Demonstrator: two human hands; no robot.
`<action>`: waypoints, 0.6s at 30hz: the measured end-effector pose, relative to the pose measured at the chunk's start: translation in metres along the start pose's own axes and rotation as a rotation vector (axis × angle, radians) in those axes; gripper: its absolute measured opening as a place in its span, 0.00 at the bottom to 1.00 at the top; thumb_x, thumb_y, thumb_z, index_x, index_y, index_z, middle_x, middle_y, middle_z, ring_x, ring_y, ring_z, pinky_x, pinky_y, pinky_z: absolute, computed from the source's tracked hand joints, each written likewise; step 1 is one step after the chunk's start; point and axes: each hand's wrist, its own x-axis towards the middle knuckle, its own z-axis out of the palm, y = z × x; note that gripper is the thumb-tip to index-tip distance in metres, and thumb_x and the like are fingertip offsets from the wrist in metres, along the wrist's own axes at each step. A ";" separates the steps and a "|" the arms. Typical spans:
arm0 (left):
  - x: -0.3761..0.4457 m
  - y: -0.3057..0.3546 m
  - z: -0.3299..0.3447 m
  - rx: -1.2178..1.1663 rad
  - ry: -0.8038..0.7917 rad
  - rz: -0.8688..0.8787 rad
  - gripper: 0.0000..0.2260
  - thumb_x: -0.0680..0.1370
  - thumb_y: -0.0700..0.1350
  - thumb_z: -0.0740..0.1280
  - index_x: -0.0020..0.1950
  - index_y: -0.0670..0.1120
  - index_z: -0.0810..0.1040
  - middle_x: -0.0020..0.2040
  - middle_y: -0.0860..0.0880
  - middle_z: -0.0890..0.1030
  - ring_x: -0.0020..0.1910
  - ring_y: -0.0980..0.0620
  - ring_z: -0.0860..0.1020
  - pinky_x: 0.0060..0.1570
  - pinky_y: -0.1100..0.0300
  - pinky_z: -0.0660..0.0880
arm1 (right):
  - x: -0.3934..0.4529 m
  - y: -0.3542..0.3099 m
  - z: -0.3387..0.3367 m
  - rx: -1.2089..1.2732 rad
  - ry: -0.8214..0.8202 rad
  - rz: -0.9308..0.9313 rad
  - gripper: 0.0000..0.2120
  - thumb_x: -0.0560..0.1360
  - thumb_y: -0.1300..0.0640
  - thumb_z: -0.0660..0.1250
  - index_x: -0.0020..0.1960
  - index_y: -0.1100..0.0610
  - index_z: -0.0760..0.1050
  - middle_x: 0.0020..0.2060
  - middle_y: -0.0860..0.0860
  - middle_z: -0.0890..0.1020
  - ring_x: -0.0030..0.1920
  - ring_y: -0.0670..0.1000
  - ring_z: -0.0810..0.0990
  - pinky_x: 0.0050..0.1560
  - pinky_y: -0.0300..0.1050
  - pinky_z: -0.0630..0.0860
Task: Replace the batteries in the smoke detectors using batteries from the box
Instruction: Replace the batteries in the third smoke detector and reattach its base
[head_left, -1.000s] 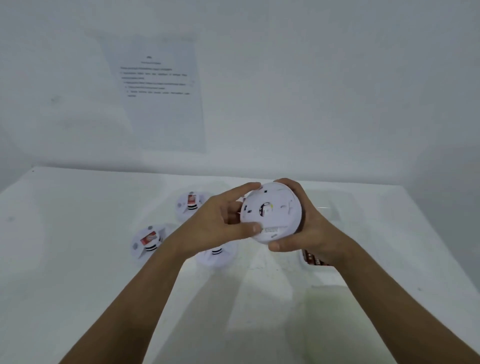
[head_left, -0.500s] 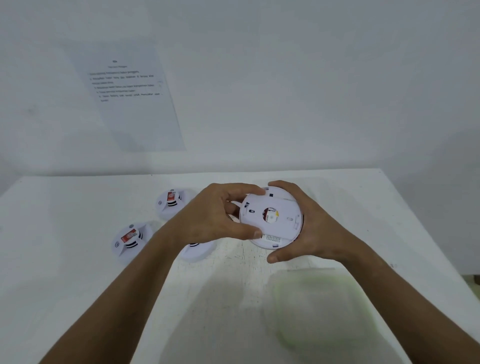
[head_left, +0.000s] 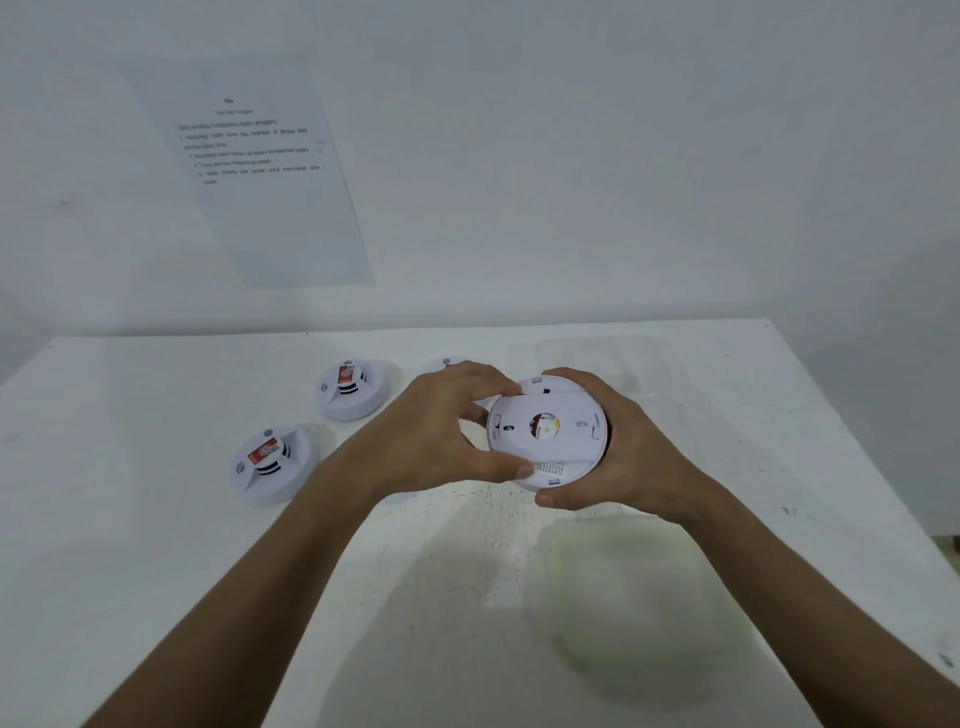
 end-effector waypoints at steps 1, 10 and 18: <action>0.000 0.001 -0.002 0.045 -0.014 0.000 0.29 0.63 0.49 0.81 0.62 0.51 0.78 0.59 0.59 0.77 0.53 0.59 0.79 0.45 0.66 0.79 | -0.001 0.000 0.000 -0.013 -0.009 0.000 0.45 0.55 0.59 0.84 0.68 0.52 0.71 0.60 0.44 0.79 0.61 0.48 0.79 0.57 0.40 0.78; 0.004 0.008 0.004 0.656 -0.094 0.099 0.30 0.59 0.68 0.63 0.51 0.48 0.75 0.47 0.55 0.70 0.43 0.53 0.74 0.41 0.52 0.77 | -0.003 0.002 0.006 -0.023 -0.057 0.005 0.42 0.54 0.53 0.83 0.66 0.47 0.72 0.57 0.42 0.81 0.58 0.45 0.80 0.56 0.37 0.78; 0.001 0.002 0.009 0.672 0.030 0.177 0.28 0.60 0.66 0.60 0.47 0.45 0.74 0.45 0.53 0.70 0.36 0.53 0.71 0.30 0.60 0.71 | -0.004 0.012 -0.002 -0.089 -0.030 0.016 0.37 0.55 0.59 0.83 0.60 0.45 0.73 0.51 0.44 0.81 0.53 0.42 0.80 0.50 0.32 0.77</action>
